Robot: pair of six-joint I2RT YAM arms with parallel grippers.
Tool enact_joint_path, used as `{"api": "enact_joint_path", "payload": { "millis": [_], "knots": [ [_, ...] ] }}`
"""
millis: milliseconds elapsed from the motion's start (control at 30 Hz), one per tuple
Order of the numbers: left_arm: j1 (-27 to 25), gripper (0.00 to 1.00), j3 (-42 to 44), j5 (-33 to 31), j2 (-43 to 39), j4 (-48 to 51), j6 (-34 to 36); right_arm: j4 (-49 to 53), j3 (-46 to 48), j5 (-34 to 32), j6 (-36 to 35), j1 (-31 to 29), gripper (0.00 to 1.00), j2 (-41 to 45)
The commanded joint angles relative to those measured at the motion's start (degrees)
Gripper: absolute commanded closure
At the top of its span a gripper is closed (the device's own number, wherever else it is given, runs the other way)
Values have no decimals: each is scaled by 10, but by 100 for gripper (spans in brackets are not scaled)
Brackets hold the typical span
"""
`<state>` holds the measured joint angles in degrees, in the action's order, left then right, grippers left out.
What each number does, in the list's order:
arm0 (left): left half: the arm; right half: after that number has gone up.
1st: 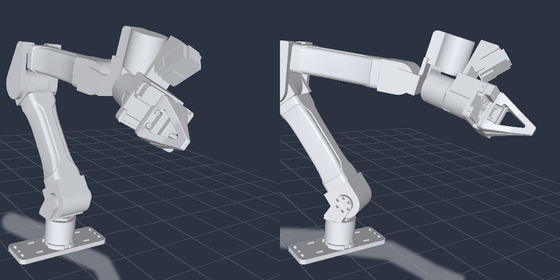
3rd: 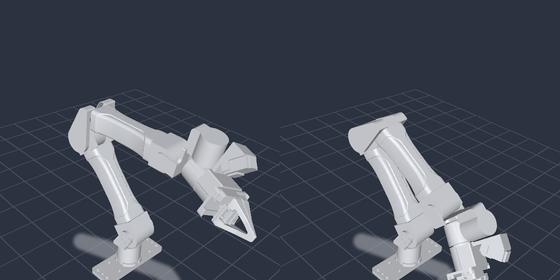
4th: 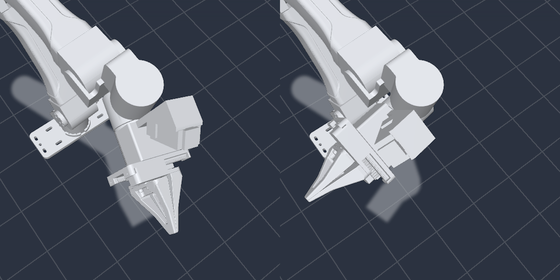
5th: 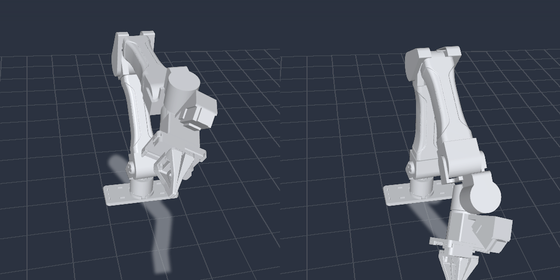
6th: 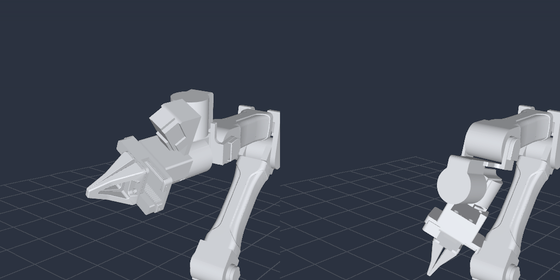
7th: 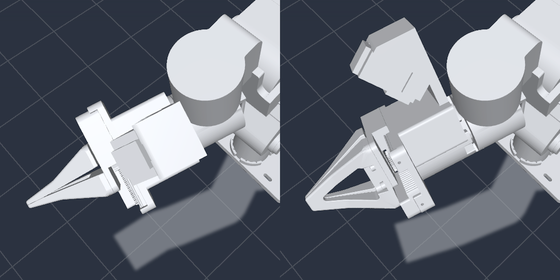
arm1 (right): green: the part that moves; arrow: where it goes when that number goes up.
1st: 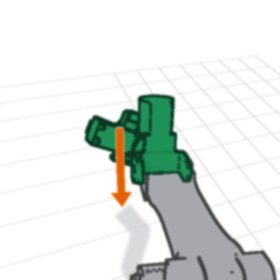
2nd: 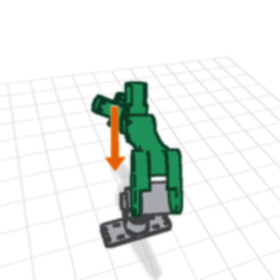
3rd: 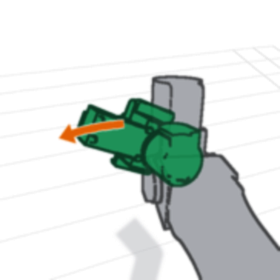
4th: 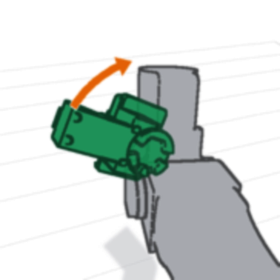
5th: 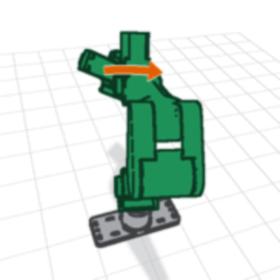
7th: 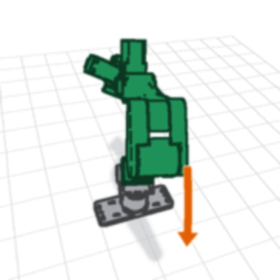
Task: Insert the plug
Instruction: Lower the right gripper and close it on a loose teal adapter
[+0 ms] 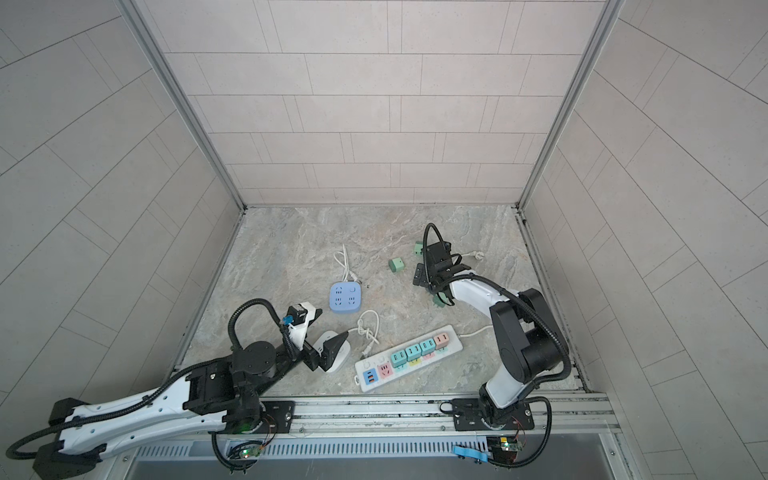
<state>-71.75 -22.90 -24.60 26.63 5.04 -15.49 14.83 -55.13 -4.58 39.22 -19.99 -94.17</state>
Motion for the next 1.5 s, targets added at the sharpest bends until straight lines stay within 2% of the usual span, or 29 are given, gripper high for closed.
{"api": "enact_joint_path", "payload": {
  "millis": [0, 267, 600, 867, 1133, 1367, 1467],
  "knots": [
    [1, 1, 5, -24, -17, 21, 6, 44, -27, -22, -11, -1, 4, -25],
    [1, 1, 14, -40, -67, 51, 11, 51, -41, -11, -5, -12, 6, -60],
    [1, 0, 25, -41, -121, 67, 9, 103, -129, -13, -25, -63, 16, -119],
    [1, 0, 21, -42, -116, 66, 12, 138, -151, -48, -50, -96, 17, -129],
    [1, 0, 25, -43, -110, 62, 11, 127, -124, -13, -88, -96, 17, -136],
    [1, 0, 25, -37, -110, 65, 6, 117, -125, 4, -92, -94, 35, -144],
    [1, 0, 26, -37, -110, 66, 5, 116, -123, 2, -93, -93, 36, -144]
  ]
}}
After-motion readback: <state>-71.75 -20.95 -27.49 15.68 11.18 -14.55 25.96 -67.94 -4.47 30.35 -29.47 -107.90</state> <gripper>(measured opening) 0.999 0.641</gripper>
